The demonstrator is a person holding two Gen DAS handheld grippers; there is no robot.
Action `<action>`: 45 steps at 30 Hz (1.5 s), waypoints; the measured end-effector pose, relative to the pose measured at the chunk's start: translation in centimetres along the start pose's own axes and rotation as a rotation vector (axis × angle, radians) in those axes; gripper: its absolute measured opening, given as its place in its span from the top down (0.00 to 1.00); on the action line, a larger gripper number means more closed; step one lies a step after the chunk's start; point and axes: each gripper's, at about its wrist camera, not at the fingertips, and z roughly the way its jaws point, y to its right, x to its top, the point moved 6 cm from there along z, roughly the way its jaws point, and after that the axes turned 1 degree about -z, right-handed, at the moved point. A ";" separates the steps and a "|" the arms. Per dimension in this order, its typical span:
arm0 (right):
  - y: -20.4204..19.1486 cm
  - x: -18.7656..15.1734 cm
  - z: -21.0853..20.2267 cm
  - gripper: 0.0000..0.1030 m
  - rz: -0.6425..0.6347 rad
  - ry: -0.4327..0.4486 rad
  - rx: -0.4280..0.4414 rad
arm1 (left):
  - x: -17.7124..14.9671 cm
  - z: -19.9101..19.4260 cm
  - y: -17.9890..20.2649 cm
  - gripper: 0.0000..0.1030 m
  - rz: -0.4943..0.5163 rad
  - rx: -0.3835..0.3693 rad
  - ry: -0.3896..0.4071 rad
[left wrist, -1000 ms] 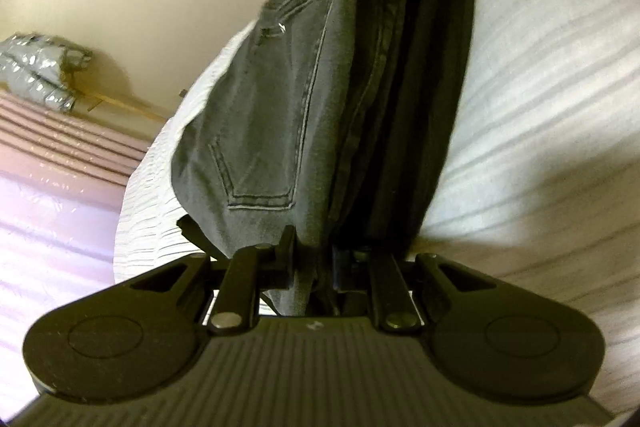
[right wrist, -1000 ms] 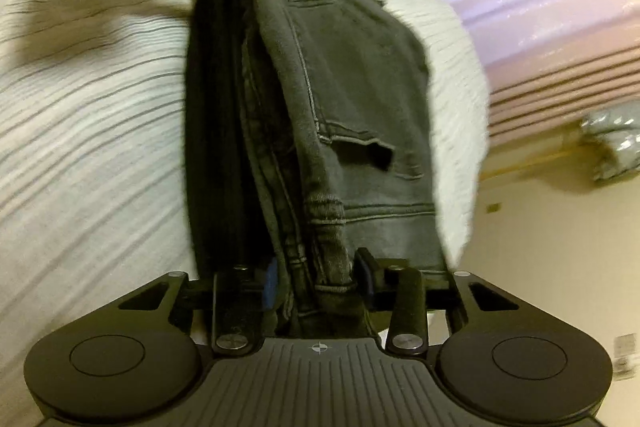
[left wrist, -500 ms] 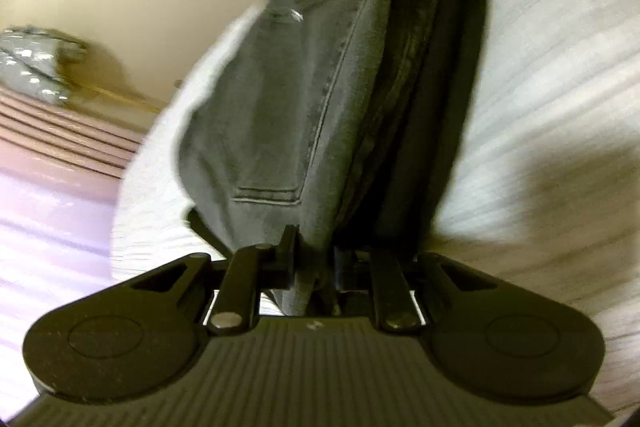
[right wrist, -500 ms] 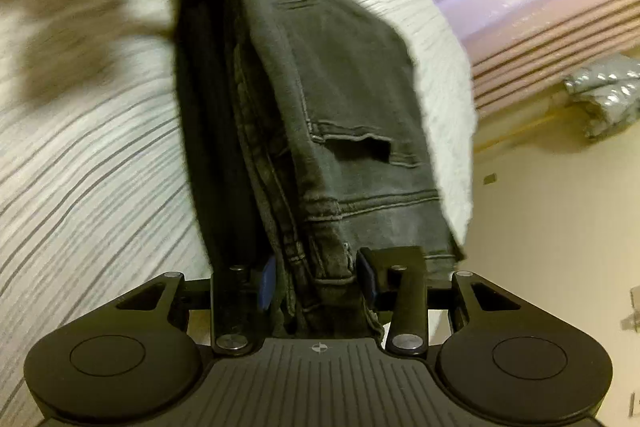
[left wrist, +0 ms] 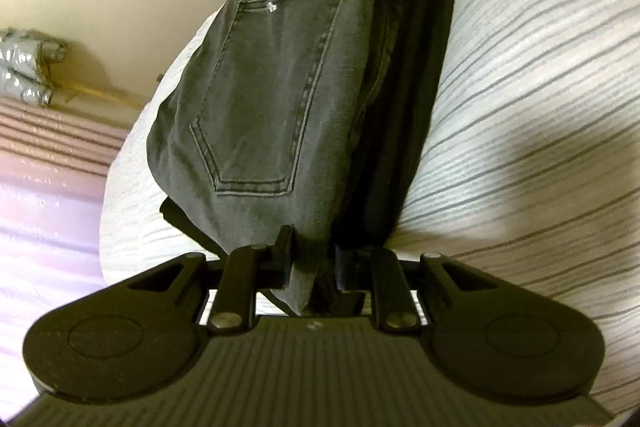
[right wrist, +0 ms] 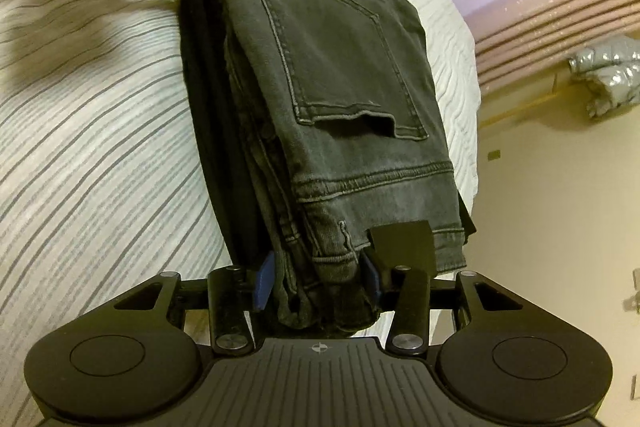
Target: Fold clothes
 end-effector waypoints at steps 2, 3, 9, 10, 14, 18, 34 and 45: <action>-0.2 -0.1 -0.5 0.51 0.000 -0.023 -0.008 | -0.5 -0.7 -0.4 0.81 -0.026 -0.014 -0.015; -0.3 -0.2 -0.8 0.46 0.004 -0.035 -0.008 | -0.8 -1.1 -0.7 0.81 -0.044 -0.023 -0.024; -0.6 -1.3 -4.3 0.29 0.190 -0.089 0.039 | -3.8 -5.2 -2.9 0.61 -0.473 -0.127 -0.145; -0.4 -1.5 -4.9 0.29 0.248 -0.098 0.055 | -4.2 -6.1 -3.2 0.57 -0.552 -0.141 -0.158; 1.1 -3.2 -7.8 0.29 0.682 -0.139 0.191 | -5.5 -9.4 -4.0 0.31 -0.861 -0.185 -0.196; 2.3 -4.9 -10.7 0.29 1.141 -0.135 0.322 | -5.9 -12.3 -4.6 0.07 -1.071 -0.172 -0.219; 3.2 -1.1 -21.1 0.28 1.512 -0.048 0.292 | -6.3 -22.1 -7.6 0.02 -1.259 -0.229 -0.020; 1.0 3.1 -27.6 0.28 1.476 -0.021 0.150 | -8.5 -27.1 -7.1 0.02 -1.201 -0.224 0.009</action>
